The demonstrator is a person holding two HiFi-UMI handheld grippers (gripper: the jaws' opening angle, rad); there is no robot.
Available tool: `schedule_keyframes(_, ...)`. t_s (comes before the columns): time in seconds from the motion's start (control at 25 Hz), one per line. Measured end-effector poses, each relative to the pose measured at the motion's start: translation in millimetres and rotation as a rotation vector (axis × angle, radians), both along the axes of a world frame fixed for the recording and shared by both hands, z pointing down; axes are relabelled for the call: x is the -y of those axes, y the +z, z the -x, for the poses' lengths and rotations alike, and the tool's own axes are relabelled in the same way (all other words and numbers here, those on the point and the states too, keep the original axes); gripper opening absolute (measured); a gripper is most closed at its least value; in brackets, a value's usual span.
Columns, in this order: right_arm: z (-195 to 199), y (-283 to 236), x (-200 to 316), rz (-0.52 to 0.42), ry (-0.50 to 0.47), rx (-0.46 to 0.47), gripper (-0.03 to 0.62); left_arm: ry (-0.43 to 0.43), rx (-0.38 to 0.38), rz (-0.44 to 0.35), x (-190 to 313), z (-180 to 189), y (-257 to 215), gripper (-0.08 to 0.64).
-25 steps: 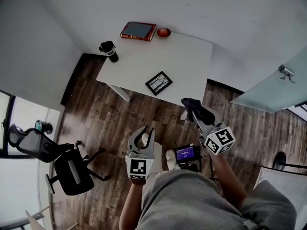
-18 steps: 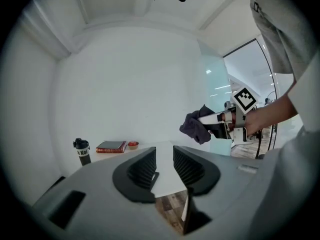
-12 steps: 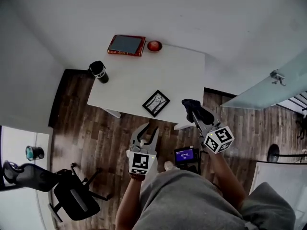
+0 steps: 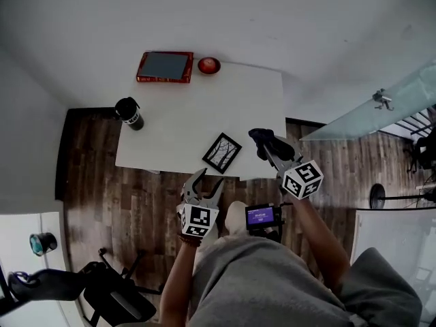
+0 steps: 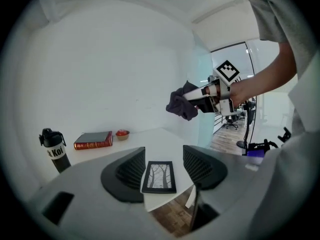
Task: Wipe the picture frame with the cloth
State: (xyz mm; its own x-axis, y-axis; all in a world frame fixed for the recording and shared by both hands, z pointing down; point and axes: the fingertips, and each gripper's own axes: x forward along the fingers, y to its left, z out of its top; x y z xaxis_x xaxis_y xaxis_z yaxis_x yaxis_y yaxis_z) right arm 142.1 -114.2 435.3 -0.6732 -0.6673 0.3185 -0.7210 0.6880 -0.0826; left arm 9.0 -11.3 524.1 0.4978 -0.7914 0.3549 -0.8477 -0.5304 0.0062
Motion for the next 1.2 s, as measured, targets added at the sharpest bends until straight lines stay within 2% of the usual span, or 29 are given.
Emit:
schedule_keyframes(0.24, 18, 50, 35, 0.050, -0.017, -0.087, 0.112, 0.051, 0.029, 0.086, 14, 5, 51, 0.270)
schedule_keyframes(0.36, 27, 87, 55, 0.076, -0.019, -0.138, 0.112, 0.072, 0.058, 0.130, 24, 5, 80, 0.323)
schedule_keyframes(0.68, 44, 169, 97, 0.060, -0.022, -0.328, 0.112, 0.107, 0.099, 0.238, 46, -6, 149, 0.403)
schedule_keyframes(0.76, 48, 188, 103, 0.083, -0.035, -0.349, 0.112, 0.109, 0.093, 0.253, 51, -11, 162, 0.437)
schedule_keyframes(0.92, 58, 220, 108, 0.143, -0.076, -0.372, 0.112, 0.098, 0.098, 0.284, 53, -13, 182, 0.460)
schedule_keyframes(1.2, 76, 253, 115, 0.179, -0.112, -0.435, 0.112, 0.112, 0.129, 0.346, 59, -14, 210, 0.489)
